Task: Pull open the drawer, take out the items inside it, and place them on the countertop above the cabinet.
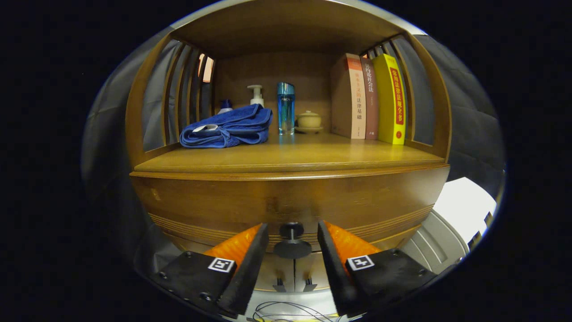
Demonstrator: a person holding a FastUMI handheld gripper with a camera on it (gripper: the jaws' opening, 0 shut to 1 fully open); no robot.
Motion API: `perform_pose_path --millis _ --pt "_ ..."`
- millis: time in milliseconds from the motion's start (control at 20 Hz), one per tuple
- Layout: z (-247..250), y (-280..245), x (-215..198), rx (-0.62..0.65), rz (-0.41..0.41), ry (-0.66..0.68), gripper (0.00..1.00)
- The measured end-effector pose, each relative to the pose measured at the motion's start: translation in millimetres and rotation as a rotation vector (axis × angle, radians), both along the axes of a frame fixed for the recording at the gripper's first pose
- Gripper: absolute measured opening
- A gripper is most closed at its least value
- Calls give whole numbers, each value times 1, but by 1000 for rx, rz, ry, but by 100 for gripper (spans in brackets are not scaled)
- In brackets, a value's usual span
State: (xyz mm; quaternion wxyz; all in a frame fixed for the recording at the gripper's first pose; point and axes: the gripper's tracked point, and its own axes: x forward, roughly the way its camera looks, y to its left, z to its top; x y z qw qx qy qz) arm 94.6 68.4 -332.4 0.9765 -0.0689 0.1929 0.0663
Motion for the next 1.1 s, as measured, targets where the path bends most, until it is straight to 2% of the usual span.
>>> perform_pose_path --millis 200,450,1100 --pt "-1 -5 1 -3 1 11 54" --pt "-2 -6 -5 -22 -2 23 44" --pt "13 -17 -70 -18 -14 23 44"
